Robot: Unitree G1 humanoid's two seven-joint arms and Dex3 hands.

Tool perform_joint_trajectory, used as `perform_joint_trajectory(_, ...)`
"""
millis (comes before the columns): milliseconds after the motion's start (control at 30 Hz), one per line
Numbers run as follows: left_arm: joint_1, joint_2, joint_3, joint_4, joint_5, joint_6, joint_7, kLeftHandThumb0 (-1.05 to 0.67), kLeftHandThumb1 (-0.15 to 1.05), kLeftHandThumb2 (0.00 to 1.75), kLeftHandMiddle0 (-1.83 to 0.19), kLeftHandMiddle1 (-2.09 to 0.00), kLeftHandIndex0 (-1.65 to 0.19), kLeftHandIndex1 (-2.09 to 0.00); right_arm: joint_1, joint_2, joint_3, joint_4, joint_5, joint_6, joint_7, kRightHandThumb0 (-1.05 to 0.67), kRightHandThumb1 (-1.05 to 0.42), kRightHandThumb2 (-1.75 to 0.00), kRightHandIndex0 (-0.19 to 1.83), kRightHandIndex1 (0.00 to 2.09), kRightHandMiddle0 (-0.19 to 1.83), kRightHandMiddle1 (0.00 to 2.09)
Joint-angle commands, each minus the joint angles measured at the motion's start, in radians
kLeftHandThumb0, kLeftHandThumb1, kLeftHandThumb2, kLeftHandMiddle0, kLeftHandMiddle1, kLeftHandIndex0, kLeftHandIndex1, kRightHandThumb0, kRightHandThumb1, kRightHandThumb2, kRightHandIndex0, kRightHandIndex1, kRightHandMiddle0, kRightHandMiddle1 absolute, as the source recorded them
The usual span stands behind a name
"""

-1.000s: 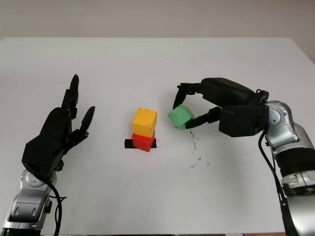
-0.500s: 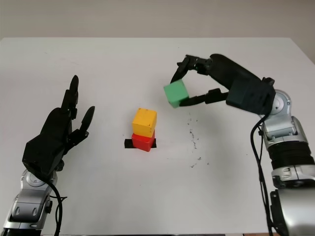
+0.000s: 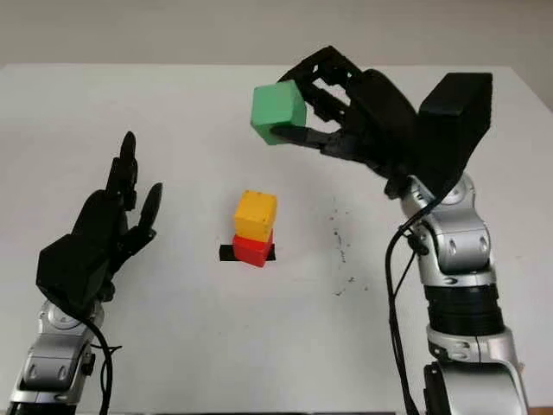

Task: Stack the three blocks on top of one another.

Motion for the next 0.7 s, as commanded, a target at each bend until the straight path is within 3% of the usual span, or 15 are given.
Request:
perform_joint_trajectory(0, -0.004, -0.014, 0.002, -0.004, -0.009, 0.001, 0.010, -0.82, 1.05, 0.72, 0.16, -0.05, 0.16, -0.05, 0.018, 0.014, -0.006, -0.076, 0.027, 0.087, -0.024, -0.38, -1.05, -0.17, 0.14, 0.00, -0.02, 1.85)
perform_joint_trajectory(300, -0.004, -0.023, 0.000, -0.010, -0.015, 0.008, 0.008, -0.81, 1.05, 0.72, 0.17, -0.05, 0.18, -0.05, 0.096, 0.002, 0.028, -0.153, 0.020, 0.191, -0.017, -0.38, -1.05, -0.10, 0.16, 0.04, 0.06, 1.75)
perform_joint_trajectory(667, -0.002, -0.017, 0.002, -0.011, -0.016, 0.020, 0.001, -0.81, 1.05, 0.69, 0.17, -0.05, 0.17, -0.05, 0.126, 0.031, 0.085, -0.119, -0.041, 0.179, -0.027, -0.40, -1.03, -0.06, 0.15, 0.04, 0.16, 1.78)
